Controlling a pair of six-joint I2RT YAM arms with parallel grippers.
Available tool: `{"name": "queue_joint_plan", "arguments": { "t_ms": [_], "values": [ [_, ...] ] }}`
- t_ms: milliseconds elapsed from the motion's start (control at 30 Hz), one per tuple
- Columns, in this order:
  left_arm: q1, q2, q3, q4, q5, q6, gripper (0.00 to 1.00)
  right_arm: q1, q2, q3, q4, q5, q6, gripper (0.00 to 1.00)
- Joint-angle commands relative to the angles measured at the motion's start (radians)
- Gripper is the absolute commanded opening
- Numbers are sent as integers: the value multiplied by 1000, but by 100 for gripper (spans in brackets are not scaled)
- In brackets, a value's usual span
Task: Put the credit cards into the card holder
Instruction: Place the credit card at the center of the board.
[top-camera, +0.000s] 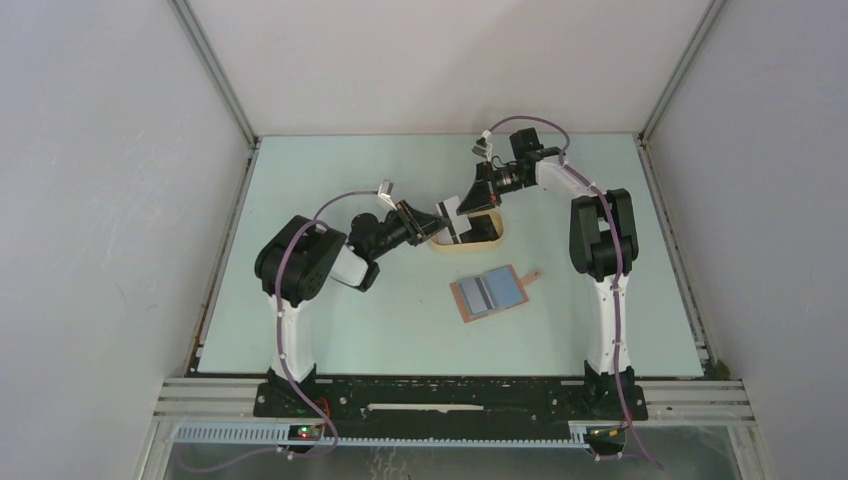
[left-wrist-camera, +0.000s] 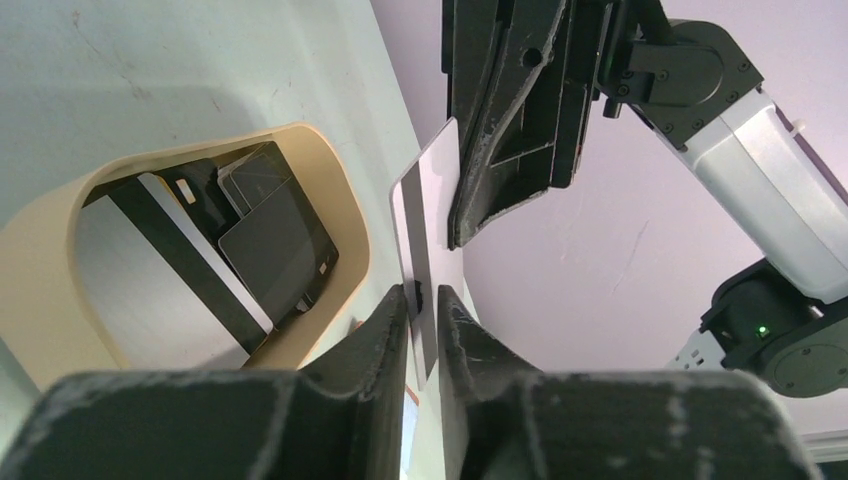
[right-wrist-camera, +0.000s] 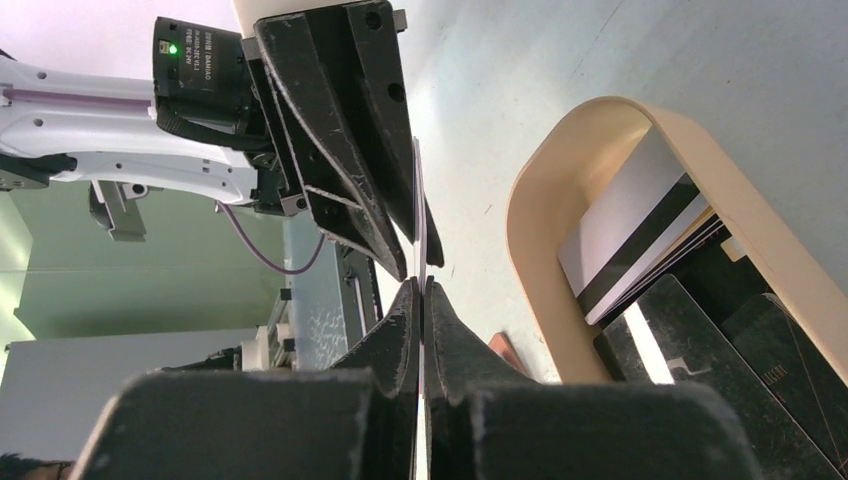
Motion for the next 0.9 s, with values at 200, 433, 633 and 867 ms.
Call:
{"name": "queue_joint_plan", "arguments": {
  "t_ms": [200, 433, 633, 867],
  "values": [
    [-1, -23, 33, -8, -4, 32, 49, 6, -31, 24, -11, 6, -11, 0],
    [-7, -20, 64, -58, 7, 49, 48, 26, -42, 20, 0, 4, 5, 0],
    [-11, -16, 81, -58, 27, 53, 31, 38, -44, 18, 6, 7, 15, 0],
    [-10, -7, 78, -28, 37, 42, 0, 23, -52, 16, 5, 0, 9, 4]
  ]
}}
